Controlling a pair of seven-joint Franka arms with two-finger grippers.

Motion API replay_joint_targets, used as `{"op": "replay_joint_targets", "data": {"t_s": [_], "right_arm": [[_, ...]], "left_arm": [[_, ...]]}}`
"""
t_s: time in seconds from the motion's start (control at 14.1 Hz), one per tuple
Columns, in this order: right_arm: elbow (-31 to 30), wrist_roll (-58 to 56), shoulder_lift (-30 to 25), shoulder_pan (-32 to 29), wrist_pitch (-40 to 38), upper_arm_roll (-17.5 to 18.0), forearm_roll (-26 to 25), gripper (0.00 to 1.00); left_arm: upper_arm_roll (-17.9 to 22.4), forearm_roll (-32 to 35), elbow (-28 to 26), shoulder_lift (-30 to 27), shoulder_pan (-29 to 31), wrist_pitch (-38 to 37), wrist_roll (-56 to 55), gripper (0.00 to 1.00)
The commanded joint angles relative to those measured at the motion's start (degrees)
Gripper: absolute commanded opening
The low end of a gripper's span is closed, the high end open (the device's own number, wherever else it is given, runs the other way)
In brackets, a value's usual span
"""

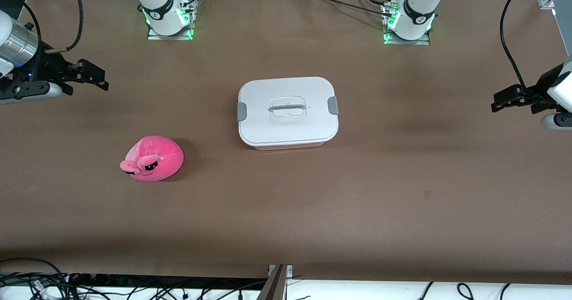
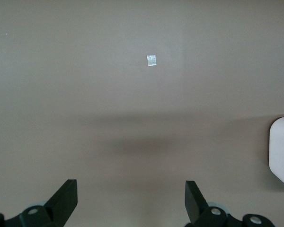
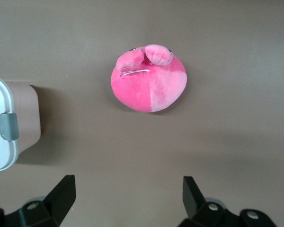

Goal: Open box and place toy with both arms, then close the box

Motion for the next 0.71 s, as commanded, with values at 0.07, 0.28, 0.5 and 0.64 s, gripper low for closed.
{"op": "replay_joint_targets", "data": {"t_s": [0.07, 0.28, 0.5, 0.64], "right_arm": [[2.3, -0.6, 1.1, -1.0, -1.3, 1.3, -4.1, 1.0], [3.2, -0.5, 1.1, -1.2, -1.4, 1.2, -4.2, 1.0], [4.5, -0.6, 1.4, -1.3, -2.8, 1.1, -4.8, 1.0], [4.5, -0.3, 1.7, -1.0, -2.7, 1.3, -5.2, 1.0]], "left_arm": [[-0.1, 0.1, 1.7, 1.0, 0.5, -0.3, -0.3, 1.0], [-0.1, 0.1, 1.7, 1.1, 0.3, -0.3, -0.5, 1.0], [-0.4, 0.0, 1.4, 2.1, 0.3, -0.5, -0.1, 1.0], [-0.9, 0.0, 1.5, 2.6, -1.7, -0.6, -0.1, 1.0]]}}
